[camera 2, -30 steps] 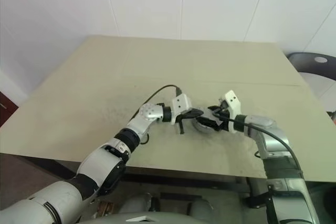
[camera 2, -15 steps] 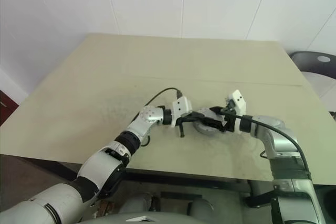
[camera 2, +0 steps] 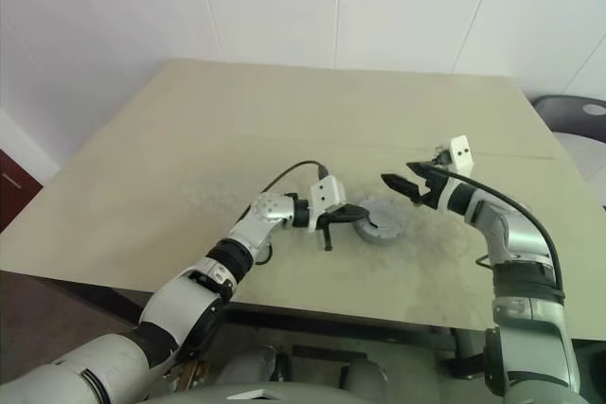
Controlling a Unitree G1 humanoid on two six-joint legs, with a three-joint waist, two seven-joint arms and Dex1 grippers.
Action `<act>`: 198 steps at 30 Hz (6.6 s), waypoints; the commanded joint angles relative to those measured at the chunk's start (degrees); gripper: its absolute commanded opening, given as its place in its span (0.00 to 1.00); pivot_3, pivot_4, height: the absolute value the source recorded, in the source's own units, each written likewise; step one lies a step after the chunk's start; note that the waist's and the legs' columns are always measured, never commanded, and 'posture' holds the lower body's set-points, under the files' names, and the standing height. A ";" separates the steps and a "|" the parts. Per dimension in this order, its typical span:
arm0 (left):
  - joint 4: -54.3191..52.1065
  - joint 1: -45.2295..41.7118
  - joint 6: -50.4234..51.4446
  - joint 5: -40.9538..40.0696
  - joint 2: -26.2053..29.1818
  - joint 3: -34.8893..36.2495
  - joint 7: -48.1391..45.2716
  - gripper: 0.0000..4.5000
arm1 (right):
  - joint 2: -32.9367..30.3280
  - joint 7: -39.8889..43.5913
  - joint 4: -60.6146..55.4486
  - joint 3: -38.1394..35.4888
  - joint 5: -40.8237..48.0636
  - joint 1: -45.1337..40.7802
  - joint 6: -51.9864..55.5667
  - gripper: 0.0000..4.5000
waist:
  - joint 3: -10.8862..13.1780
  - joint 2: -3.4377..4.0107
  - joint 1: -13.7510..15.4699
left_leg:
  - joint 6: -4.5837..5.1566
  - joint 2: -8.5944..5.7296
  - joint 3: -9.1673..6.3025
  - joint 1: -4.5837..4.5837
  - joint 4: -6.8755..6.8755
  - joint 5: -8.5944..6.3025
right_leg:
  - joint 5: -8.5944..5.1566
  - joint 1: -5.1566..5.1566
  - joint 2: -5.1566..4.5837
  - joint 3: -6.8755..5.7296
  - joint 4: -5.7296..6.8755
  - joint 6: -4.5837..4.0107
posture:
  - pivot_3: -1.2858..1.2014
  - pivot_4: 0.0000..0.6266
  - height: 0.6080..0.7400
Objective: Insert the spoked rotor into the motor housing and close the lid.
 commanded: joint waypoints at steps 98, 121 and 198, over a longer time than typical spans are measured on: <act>-33.50 11.68 70.79 -54.60 -2.95 31.98 16.03 1.00 | 13.79 0.59 -7.59 -6.99 25.09 -3.87 35.66 0.48 | -0.08 0.45 -1.73 | 0.25 -0.05 0.12 -0.99 1.08 0.03 | 0.13 -0.89 -0.12 0.03 1.20 0.18 | 0.52 0.00 1.00; -20.07 6.03 69.81 -51.24 -3.10 30.42 14.85 0.81 | 14.31 -0.38 -10.01 -4.87 25.23 -2.26 35.01 0.48 | -0.08 0.45 -1.73 | 0.12 -0.05 0.12 -1.00 1.06 -0.05 | 0.12 -0.91 -0.15 0.04 1.18 0.17 | 0.52 0.00 1.00; -8.44 1.65 20.68 -55.27 2.97 53.36 30.79 0.48 | 15.29 -4.45 -6.95 -2.53 22.17 -1.97 25.44 0.91 | -0.08 0.42 -3.07 | 0.25 -0.07 0.19 -0.98 1.03 0.04 | 0.16 -0.91 -0.10 0.05 1.23 0.23 | 0.52 0.00 1.00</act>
